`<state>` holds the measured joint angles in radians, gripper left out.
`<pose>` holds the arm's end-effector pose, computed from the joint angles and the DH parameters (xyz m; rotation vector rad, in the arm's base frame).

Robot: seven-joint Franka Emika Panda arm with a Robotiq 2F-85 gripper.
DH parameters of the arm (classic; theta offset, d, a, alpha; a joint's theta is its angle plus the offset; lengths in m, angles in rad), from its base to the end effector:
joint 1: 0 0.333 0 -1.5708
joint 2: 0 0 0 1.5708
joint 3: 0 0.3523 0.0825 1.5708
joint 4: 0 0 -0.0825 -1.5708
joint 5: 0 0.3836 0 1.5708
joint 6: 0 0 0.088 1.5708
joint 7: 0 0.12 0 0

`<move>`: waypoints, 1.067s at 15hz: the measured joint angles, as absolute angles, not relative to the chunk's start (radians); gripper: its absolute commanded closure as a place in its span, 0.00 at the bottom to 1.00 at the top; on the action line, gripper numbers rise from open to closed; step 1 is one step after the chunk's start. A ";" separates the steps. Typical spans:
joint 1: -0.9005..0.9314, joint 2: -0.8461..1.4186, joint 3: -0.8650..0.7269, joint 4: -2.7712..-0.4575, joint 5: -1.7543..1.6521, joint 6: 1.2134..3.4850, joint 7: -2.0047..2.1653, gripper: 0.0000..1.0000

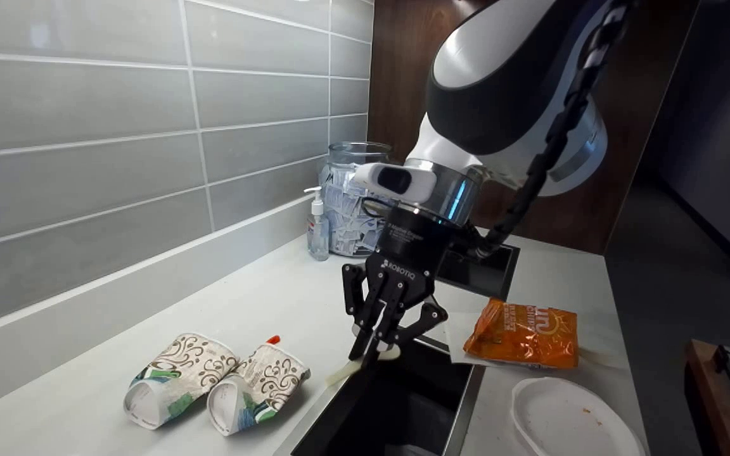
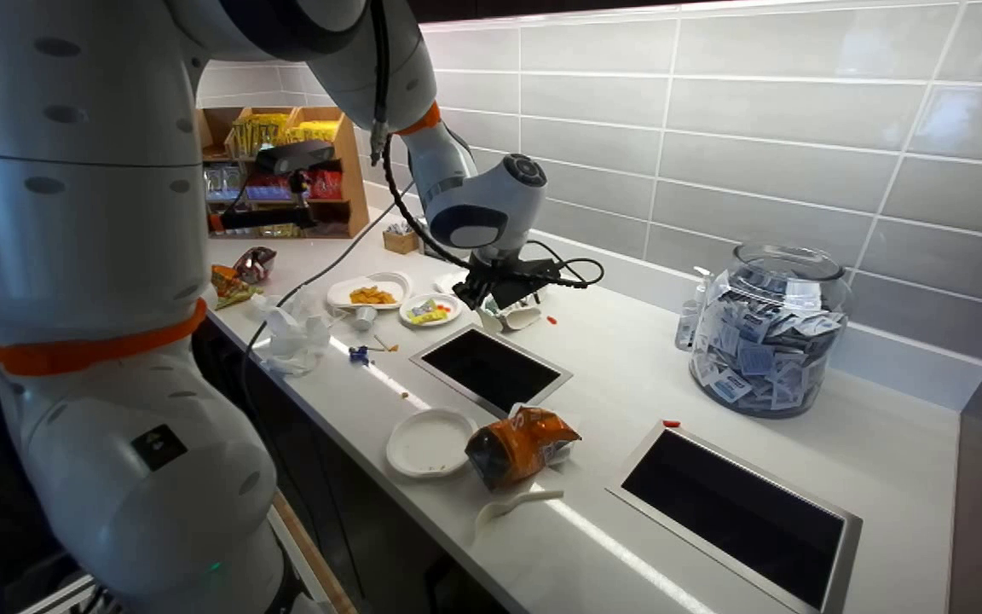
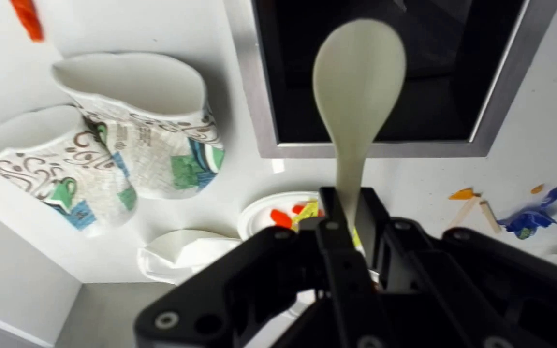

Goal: Use the plastic spoon to push the piece of crisps from the countertop into the garbage disposal shoot

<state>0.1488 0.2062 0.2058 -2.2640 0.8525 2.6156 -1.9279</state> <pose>0.5263 0.1809 0.3044 -1.9957 -1.9611 -0.6438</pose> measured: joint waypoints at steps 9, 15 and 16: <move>0.138 0.198 0.202 -2.264 0.800 2.718 -1.817 0.97; 0.128 0.209 0.164 -2.263 0.709 2.784 -1.620 0.97; 0.124 0.212 0.151 -2.263 0.669 2.796 -1.563 0.97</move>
<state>0.1241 0.2122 0.1512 -2.2634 0.6688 2.7964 -1.5634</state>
